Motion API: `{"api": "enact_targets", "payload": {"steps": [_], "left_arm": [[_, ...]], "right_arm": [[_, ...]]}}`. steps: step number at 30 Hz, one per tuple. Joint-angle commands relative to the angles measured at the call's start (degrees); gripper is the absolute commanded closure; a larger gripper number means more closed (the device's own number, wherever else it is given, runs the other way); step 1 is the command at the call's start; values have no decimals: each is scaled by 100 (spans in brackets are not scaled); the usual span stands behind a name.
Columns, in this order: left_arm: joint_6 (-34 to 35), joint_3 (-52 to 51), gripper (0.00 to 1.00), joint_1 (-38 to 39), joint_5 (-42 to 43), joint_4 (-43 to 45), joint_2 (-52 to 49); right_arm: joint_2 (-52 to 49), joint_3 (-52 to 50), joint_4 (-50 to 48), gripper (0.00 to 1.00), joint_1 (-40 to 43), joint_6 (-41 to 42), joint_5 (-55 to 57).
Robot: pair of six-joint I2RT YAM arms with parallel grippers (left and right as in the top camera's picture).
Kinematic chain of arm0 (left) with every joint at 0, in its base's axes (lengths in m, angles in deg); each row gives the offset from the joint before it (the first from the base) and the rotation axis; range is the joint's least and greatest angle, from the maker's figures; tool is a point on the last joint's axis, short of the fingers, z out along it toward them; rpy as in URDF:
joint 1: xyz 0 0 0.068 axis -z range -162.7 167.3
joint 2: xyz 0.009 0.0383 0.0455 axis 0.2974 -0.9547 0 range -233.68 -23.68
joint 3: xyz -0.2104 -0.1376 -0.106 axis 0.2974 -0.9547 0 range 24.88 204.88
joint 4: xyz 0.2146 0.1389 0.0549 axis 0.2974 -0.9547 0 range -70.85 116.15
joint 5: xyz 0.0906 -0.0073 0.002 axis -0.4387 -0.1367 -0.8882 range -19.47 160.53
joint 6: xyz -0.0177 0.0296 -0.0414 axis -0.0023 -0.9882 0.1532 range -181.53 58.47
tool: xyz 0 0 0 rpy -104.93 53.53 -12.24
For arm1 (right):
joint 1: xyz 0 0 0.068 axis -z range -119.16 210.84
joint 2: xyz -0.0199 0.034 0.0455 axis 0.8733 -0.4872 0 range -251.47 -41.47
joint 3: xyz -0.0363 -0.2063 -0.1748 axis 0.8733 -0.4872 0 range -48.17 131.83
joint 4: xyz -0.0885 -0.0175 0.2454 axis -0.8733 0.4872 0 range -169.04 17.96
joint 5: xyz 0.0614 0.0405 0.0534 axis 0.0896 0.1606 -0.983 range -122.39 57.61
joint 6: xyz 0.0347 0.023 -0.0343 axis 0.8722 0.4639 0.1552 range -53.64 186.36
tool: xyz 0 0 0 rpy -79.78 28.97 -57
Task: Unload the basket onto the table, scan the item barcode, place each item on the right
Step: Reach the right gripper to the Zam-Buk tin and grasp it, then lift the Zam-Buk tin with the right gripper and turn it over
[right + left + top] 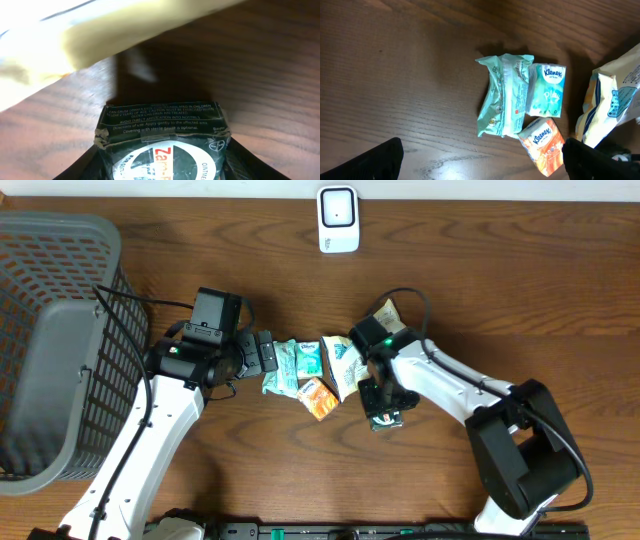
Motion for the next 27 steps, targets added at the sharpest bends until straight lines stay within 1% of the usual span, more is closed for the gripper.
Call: {"api": "enact_targets", "payload": {"steps": [1, 3, 4, 5, 6, 8, 9, 10, 11, 13, 16, 17, 18, 19, 20, 21, 22, 23, 24, 27], "left_arm": [[-35, 66, 0, -31, -94, 0, -11], [-35, 66, 0, -31, -94, 0, -11], [-35, 66, 0, -31, -94, 0, -11], [-35, 66, 0, -31, -94, 0, -11], [-35, 66, 0, -31, -94, 0, -11], [-35, 66, 0, -31, -94, 2, -11], [-35, 66, 0, -31, -94, 0, -11], [-35, 66, 0, -31, -92, 0, -11], [-35, 66, 0, -31, -94, 2, -11], [-35, 66, 0, -31, -94, 2, -11], [-35, 66, 0, -31, -94, 0, -11], [-35, 66, 0, -31, -94, 0, -11], [-35, 66, 0, -31, -94, 0, -11], [-35, 66, 0, -31, -94, 0, -11], [-35, 66, 0, -31, -94, 0, -11], [-35, 66, 0, -31, -94, 0, -11], [-35, 66, 0, -31, -94, 2, -11], [-35, 66, 0, -31, -94, 0, -11], [-35, 66, 0, -31, -94, 0, -11], [-35, 66, 0, -31, -94, 0, -11]], "right_arm": [[-37, 44, 33, 52, 535, 1335, -162], [-37, 44, 9, 58, 772, 1578, -409], [-37, 44, 4, 71, 1091, 1858, -621], [-37, 44, 9, 76, 1266, 2044, -704], [-37, 44, 13, 76, 1401, 2262, -756], [-37, 44, -20, 66, 1759, 2837, -769], [-37, 44, -98, 59, 1952, 3126, -769], [-37, 44, -149, 55, 2048, 3265, -785], [-37, 44, -243, 53, 2192, 3451, -809], [-37, 44, -402, 53, 2354, 3639, -800], [-37, 44, -828, 51, 2511, 3665, -640], [-37, 44, -946, 48, 2538, 3659, -575], [-37, 55, -1110, 38, 2555, 3377, -516], [-35, 90, -1215, 22, 2566, 2815, -511], [-35, 162, -1274, 11, 2568, 2162, -516], [-35, 256, -1255, 3, 2568, 1650, -520], [-31, 400, -1145, 1, 2568, 1119, -520], [-26, 551, -1005, 1, 2568, 710, -516], [-26, 850, -728, 1, 2568, 33, -496], [-26, 1537, -136, 1, 2533, -1449, -498]]}}
